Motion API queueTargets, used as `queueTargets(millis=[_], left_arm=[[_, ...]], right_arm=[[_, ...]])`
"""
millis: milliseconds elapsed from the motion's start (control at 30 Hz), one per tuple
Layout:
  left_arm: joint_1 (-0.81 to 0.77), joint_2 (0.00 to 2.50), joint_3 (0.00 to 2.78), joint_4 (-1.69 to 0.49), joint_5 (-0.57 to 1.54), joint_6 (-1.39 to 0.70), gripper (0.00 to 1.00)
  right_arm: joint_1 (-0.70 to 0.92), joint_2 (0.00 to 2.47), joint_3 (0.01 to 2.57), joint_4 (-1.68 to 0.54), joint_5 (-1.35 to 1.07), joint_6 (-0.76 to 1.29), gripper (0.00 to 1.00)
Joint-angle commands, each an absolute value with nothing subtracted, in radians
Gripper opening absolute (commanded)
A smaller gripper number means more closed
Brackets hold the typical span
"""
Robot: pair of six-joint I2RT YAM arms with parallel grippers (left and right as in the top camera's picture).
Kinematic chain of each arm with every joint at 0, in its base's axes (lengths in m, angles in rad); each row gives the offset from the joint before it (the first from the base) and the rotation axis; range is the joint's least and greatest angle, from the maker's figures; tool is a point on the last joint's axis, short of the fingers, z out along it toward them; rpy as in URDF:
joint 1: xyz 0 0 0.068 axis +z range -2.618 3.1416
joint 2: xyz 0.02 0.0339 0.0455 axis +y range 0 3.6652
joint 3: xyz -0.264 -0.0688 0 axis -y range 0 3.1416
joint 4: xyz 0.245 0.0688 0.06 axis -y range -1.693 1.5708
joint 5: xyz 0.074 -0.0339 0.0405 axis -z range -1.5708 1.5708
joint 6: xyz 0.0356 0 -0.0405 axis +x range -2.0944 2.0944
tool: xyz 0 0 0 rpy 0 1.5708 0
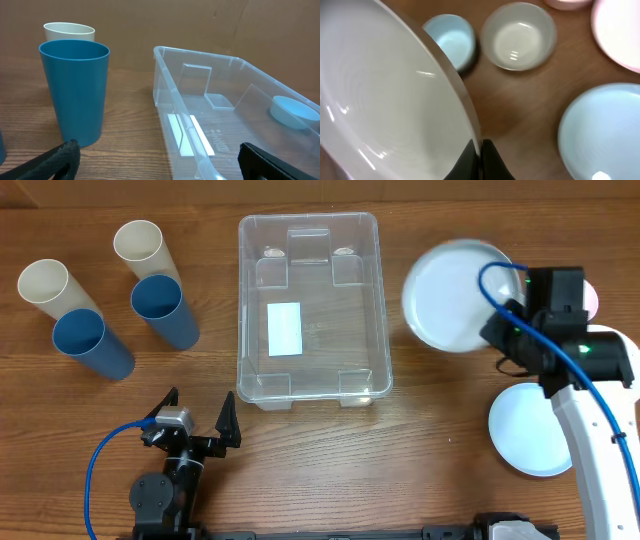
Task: Pack container
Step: 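Carry the white plate into the bin and release it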
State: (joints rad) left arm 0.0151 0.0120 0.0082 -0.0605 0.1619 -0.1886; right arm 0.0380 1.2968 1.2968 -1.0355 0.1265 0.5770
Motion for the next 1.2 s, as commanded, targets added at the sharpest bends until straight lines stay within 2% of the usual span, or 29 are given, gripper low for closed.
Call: queueTargets(millis=[0,100,300,600,900,933,967,1033,1167], left_arm=[[0.02,0.004,0.005,-0.062,0.175,-0.203,1.0],[0.02,0.004,0.005,-0.062,0.175,-0.203,1.0],[0.02,0.004,0.005,-0.062,0.175,-0.203,1.0],[0.02,0.005,0.005,-0.062,0.175,-0.203,1.0],[0.02,0.004,0.005,-0.062,0.175,-0.203,1.0],[0.02,0.004,0.005,-0.062,0.175,-0.203,1.0],[0.02,0.004,0.005,-0.062,0.175,-0.203,1.0],[0.02,0.004,0.005,-0.062,0.175,-0.203,1.0],[0.02,0.004,0.005,-0.062,0.175,-0.203,1.0]], right_arm=[[0.163,1.286,1.34,-0.962,0.049,0.542,0.04],[0.309,1.318,1.34,-0.887,0.05,0.553,0.04],[0.496,1.483,1.34,-0.788,0.068,0.566,0.04],[0.598,1.747,1.34,-0.786,0.076,0.58,0.04],[0.629,1.797,1.339,-0.84,0.066,0.637,0.04],[0.626,1.797,1.339,-0.84,0.066,0.636,0.12],[0.625,1.797,1.339,-0.839,0.067,0.636,0.33],[0.624,1.797,1.339,-0.834,0.078,0.62,0.56],[0.621,1.797,1.375,-0.835,0.081,0.569,0.62]])
